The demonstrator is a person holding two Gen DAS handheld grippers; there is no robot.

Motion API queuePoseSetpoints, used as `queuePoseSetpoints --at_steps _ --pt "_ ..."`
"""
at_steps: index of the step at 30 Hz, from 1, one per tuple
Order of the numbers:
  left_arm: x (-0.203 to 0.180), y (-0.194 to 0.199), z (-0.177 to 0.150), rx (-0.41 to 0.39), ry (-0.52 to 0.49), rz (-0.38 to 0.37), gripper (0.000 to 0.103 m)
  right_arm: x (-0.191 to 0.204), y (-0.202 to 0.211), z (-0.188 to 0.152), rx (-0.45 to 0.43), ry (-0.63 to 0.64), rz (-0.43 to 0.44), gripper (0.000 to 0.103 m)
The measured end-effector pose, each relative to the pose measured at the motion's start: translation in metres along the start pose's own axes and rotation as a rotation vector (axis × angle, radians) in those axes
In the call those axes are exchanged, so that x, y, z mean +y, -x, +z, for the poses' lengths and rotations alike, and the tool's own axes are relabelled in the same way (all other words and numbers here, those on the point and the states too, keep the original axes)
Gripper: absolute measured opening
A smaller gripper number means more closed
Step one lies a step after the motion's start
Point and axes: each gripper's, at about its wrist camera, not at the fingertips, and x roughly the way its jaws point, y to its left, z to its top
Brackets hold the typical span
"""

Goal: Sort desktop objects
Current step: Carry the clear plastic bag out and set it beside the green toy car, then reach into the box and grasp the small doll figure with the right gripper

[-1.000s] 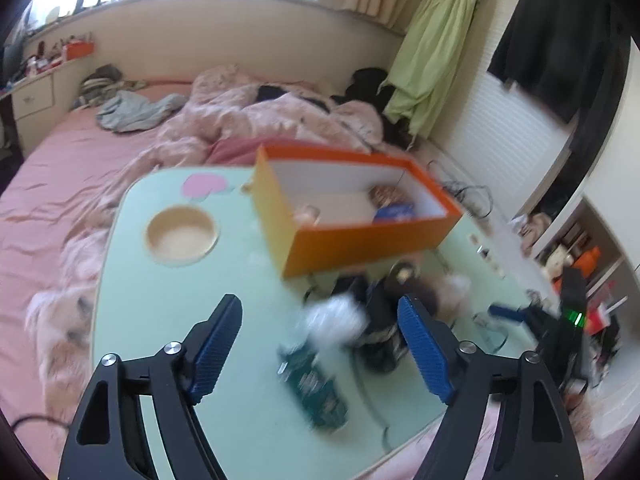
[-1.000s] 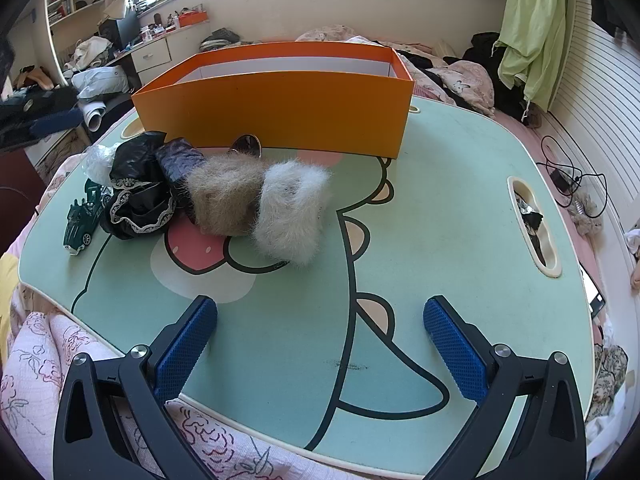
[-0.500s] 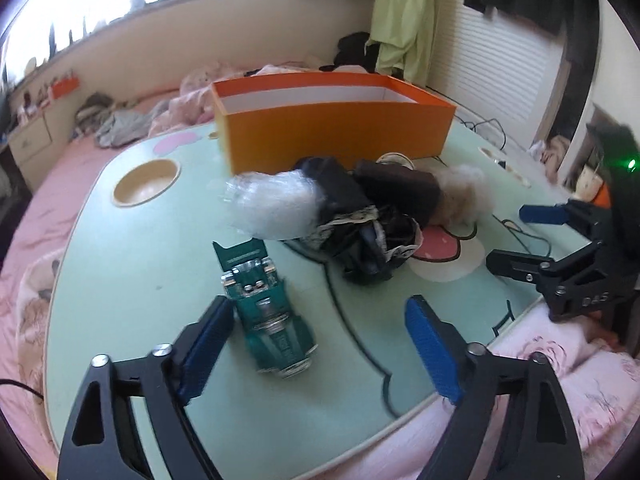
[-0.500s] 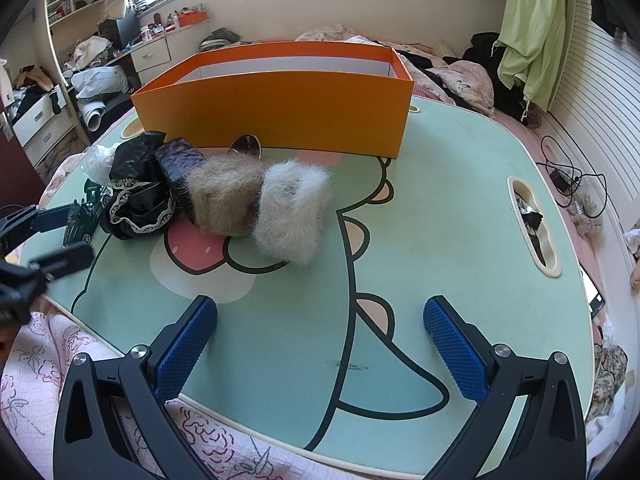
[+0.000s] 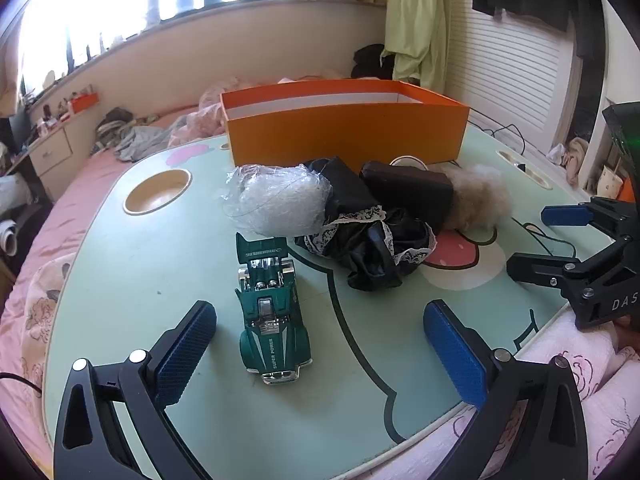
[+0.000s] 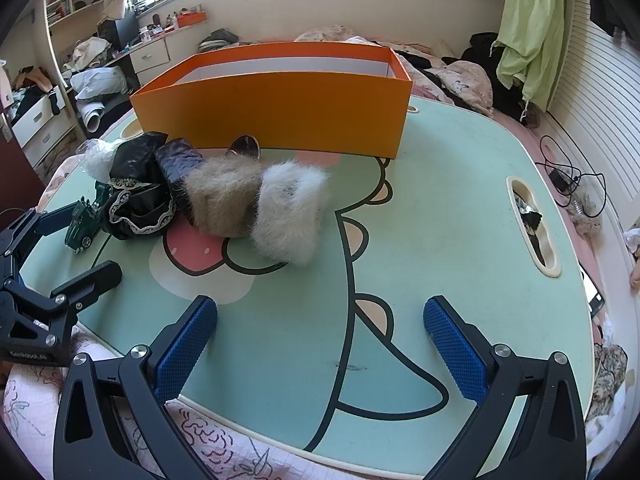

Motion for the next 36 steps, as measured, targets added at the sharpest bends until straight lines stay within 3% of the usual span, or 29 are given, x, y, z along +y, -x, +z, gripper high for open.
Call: queuePoseSetpoints --at_steps 6,11,15,19,21,23,30,32,34,36 --pt "-0.001 -0.001 -0.002 -0.01 -0.001 -0.005 0.103 -0.004 0.013 0.012 -0.026 -0.021 0.077 0.103" --pt "-0.002 -0.002 -0.002 -0.015 -0.002 -0.006 0.103 0.004 0.034 0.077 -0.06 -0.085 0.279 0.103" --pt "-0.002 -0.003 -0.002 -0.02 -0.002 -0.008 0.103 0.017 0.008 0.146 0.054 -0.177 0.453 0.102" --pt "-0.002 -0.003 -0.003 -0.027 -0.003 -0.013 0.103 0.034 -0.049 0.18 0.229 -0.3 0.498 0.076" --pt "-0.001 -0.003 -0.003 -0.031 -0.001 -0.016 0.103 0.043 -0.077 0.187 0.313 -0.339 0.463 0.063" --pt "-0.001 -0.003 -0.003 -0.034 -0.001 -0.019 0.103 0.053 -0.079 0.198 0.28 -0.3 0.338 0.062" --pt "-0.002 -0.003 -0.003 -0.037 -0.003 -0.018 0.103 0.078 -0.115 0.203 0.412 -0.268 0.265 0.06" --pt "-0.002 -0.003 -0.003 -0.036 0.001 -0.021 0.103 0.085 -0.129 0.2 0.457 -0.221 0.216 0.053" --pt "-0.002 -0.003 -0.003 -0.036 0.001 -0.02 0.103 0.094 -0.129 0.201 0.44 -0.164 0.154 0.042" --pt "-0.002 -0.003 -0.002 -0.038 0.001 -0.02 0.103 0.097 -0.129 0.197 0.439 -0.178 0.169 0.037"
